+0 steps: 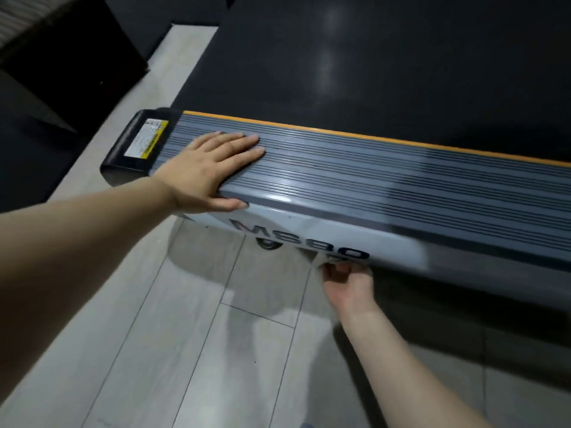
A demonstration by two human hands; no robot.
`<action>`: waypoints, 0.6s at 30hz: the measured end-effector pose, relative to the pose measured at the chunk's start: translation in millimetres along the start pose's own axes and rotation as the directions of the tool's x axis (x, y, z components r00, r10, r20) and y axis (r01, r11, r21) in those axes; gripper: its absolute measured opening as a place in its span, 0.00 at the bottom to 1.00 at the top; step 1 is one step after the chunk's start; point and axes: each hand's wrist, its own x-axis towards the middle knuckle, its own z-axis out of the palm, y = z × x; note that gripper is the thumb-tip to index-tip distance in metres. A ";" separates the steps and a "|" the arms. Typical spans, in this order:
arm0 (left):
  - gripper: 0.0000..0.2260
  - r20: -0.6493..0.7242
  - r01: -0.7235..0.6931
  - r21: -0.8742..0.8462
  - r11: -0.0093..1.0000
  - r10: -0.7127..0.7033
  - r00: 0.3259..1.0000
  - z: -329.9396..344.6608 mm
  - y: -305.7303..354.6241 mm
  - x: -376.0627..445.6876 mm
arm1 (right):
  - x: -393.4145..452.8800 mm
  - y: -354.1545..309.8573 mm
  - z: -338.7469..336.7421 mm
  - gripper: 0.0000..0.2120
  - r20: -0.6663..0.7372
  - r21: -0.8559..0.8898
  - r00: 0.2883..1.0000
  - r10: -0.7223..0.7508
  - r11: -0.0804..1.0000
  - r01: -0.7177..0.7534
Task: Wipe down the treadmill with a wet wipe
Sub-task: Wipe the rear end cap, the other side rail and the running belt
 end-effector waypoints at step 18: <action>0.36 -0.209 -0.073 -0.042 0.996 0.063 0.976 17.4 -9.1 1.1 | 30.5 220.6 90.7 0.17 0.047 -0.234 0.977 0.210 0.953 -0.194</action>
